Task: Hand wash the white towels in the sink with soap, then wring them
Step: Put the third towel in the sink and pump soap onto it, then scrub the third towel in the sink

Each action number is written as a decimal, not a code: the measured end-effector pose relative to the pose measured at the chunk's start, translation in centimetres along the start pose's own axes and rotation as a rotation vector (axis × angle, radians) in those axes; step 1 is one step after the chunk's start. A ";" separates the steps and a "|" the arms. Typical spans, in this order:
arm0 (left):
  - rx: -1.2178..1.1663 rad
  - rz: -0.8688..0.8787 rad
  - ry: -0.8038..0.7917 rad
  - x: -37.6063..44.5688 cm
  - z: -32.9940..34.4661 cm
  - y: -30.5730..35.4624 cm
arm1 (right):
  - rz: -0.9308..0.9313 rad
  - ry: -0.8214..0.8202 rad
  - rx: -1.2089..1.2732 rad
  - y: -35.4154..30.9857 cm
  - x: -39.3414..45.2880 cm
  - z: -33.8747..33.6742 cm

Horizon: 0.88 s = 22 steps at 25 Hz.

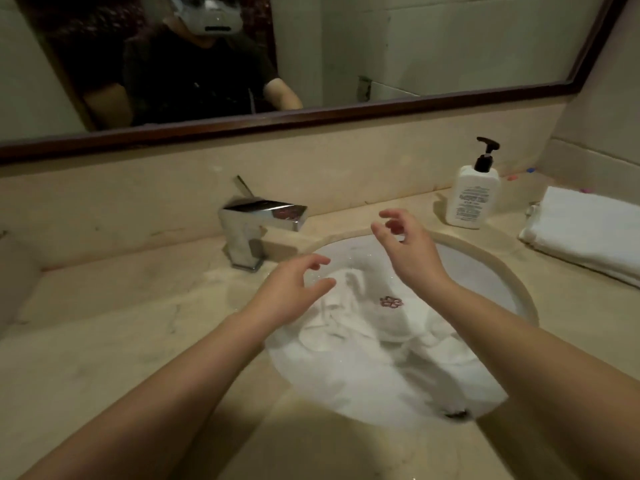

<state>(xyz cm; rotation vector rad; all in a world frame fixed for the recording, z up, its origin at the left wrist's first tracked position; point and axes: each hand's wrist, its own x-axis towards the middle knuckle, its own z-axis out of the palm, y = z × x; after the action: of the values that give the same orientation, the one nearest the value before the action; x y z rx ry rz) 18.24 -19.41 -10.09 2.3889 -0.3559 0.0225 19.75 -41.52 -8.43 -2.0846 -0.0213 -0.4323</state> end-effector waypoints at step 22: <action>0.335 -0.090 0.237 -1.7 -4.8 -10.5 | -0.179 -0.474 -0.323 -9.2 13.3 13.6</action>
<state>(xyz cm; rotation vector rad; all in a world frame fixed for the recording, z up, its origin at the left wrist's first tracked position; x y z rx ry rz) 19.72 -8.35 -13.60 2.6923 -0.1389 0.3455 34.53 -27.39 -2.97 -2.4725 -0.4463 -0.0364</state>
